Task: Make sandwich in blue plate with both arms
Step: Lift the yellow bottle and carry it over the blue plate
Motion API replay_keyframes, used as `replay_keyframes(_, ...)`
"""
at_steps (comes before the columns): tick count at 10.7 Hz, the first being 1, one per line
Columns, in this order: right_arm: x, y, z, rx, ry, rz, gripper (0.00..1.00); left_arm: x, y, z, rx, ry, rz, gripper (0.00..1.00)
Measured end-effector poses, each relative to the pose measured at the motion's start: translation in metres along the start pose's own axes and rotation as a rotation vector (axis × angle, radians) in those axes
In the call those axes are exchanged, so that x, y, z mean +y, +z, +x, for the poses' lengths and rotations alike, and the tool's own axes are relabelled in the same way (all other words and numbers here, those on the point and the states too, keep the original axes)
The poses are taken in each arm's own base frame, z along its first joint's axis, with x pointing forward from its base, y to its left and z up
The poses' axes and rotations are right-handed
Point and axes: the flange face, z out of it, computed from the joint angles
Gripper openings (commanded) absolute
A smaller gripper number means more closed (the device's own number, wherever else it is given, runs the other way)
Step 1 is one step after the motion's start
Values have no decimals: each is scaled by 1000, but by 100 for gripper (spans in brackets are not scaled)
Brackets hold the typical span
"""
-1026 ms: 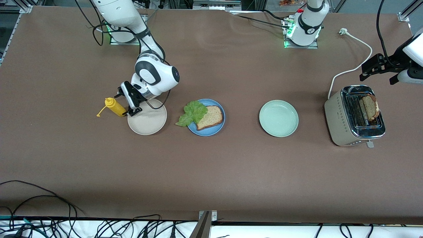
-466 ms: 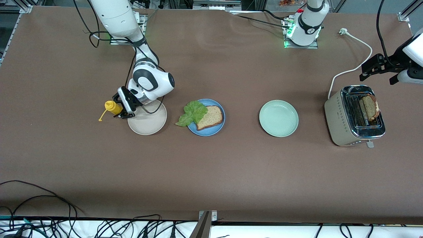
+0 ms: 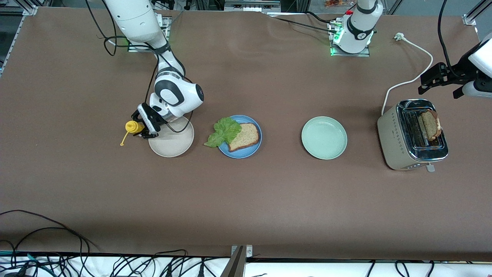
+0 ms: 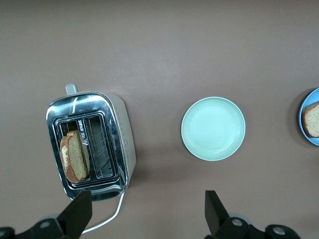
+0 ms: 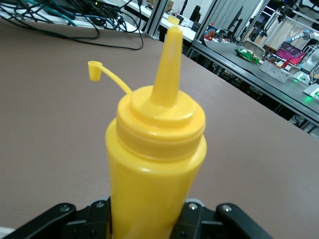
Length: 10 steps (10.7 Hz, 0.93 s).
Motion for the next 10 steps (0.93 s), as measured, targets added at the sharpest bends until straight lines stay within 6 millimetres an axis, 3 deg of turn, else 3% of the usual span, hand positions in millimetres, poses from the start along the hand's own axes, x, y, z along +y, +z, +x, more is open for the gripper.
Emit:
replay_keyframes(2,-1,-6,10,-3,-67,9,30,0,0,0,0,0,0,100)
replay_keyframes(7,0,-45,81,-108,-134,16,27,0,0,0,0,0,0,100)
replay_keyframes(8,-2,-59,101,-169,-124,-10,27,0,0,0,0,0,0,100)
replay_keyframes(10,-13,-106,138,-318,-87,-34,26,-2,0,0,1,-5,0,100)
